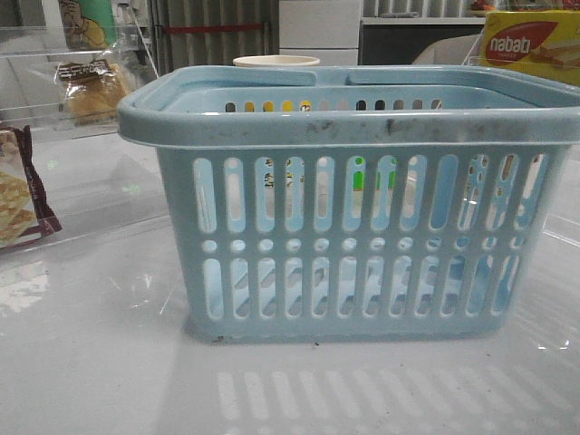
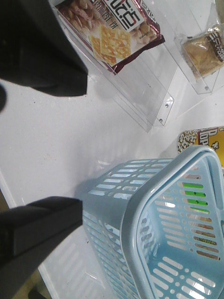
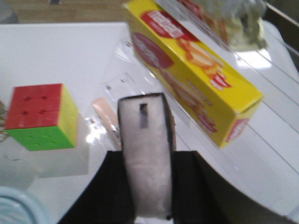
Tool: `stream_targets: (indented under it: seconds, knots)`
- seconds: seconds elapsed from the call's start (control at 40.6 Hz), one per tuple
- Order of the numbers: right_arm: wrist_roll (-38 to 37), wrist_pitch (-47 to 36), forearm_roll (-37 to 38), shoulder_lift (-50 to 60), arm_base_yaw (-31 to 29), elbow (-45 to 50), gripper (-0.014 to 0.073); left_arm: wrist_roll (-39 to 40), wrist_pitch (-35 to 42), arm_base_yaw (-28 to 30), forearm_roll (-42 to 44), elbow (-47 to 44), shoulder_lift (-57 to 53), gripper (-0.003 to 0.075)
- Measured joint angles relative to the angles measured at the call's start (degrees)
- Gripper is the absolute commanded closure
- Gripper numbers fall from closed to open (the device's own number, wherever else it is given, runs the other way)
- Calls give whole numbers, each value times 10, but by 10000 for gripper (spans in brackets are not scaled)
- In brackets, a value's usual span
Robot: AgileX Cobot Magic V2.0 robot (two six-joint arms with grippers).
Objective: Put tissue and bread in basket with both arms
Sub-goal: 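Carry the tissue pack over the basket and release it inside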
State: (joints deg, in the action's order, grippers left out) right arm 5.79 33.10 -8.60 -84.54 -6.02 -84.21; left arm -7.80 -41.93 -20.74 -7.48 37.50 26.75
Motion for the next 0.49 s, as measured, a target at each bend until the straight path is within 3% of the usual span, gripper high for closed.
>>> stream_targets:
  seconds: [0.221,0.492]
  knots:
    - [0,43,-3,77,111,0,433,0,0,0,0,0,0,214]
    - [0,93,-9,65,244,25,433,0,0,0,0,0,0,214]
